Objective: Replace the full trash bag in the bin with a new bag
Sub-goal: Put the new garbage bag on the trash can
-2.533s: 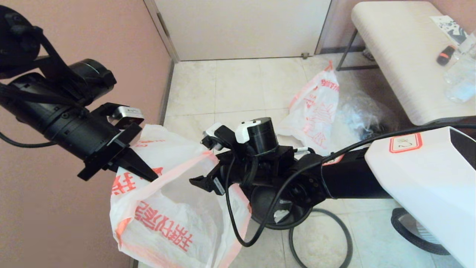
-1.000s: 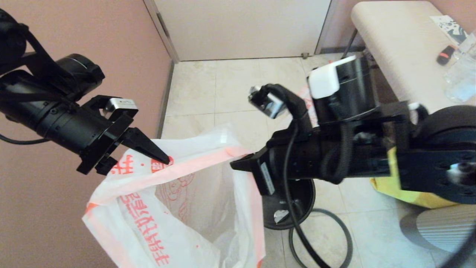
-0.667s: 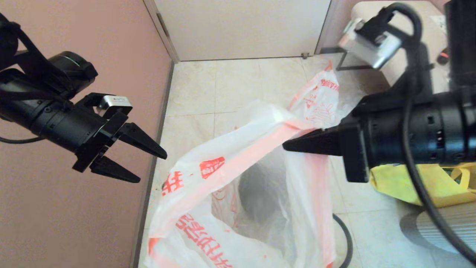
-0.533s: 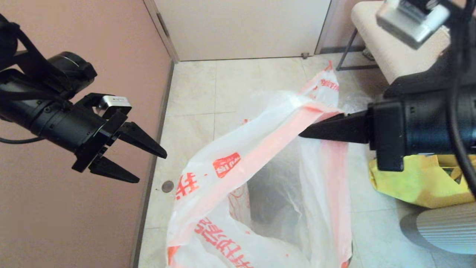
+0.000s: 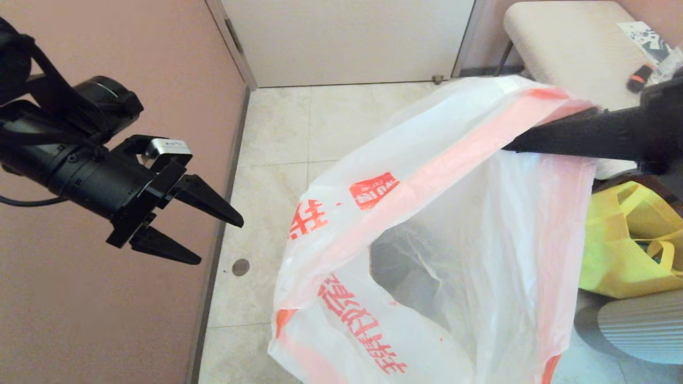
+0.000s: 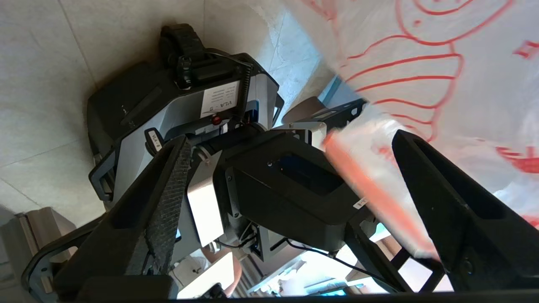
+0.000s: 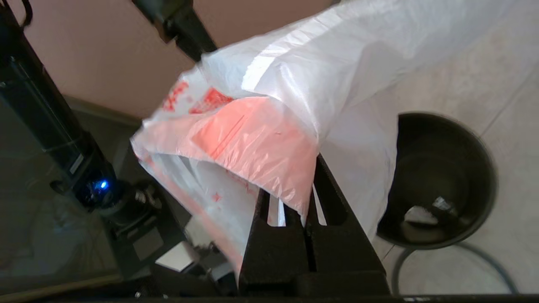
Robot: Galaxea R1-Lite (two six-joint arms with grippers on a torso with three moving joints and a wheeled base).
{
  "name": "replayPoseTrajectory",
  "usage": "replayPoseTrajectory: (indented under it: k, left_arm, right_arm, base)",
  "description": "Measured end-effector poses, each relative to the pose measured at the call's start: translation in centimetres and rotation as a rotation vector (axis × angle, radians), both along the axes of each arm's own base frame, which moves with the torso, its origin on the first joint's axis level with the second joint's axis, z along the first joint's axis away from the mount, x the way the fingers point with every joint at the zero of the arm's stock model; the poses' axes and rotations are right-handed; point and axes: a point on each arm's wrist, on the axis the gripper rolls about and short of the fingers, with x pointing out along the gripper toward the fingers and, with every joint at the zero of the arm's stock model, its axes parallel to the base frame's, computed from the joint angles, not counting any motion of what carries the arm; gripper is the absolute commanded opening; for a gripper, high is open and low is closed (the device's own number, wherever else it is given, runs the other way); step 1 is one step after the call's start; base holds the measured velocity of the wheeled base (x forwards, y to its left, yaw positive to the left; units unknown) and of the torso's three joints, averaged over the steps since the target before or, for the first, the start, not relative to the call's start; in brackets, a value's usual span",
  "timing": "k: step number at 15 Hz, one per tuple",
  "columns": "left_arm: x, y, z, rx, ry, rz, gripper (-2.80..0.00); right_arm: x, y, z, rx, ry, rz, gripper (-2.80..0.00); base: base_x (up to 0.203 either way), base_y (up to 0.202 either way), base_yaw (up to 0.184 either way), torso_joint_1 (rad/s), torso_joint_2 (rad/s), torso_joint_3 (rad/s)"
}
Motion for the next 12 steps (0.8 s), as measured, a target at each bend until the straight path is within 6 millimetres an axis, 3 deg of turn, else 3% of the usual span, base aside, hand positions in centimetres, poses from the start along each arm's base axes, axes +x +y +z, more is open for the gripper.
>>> replayPoseTrajectory:
  k: [8,12]
  left_arm:
    - [0.6,-0.4,-0.6,0.002,0.022,-0.011,0.00]
    - [1.1,-0.7,-1.1,0.005,0.040,-0.022,0.00]
  right_arm:
    - [0.8,-1.3,-0.4,-0.121,-0.064,-0.050,-2.80]
    - [3.3,-0.6,-3.9,-0.204,0.066,-0.032,-2.80]
  base:
    - [0.000,0.000,0.000,0.000,0.00,0.000]
    - [0.000,0.000,0.000,0.000,0.00,0.000]
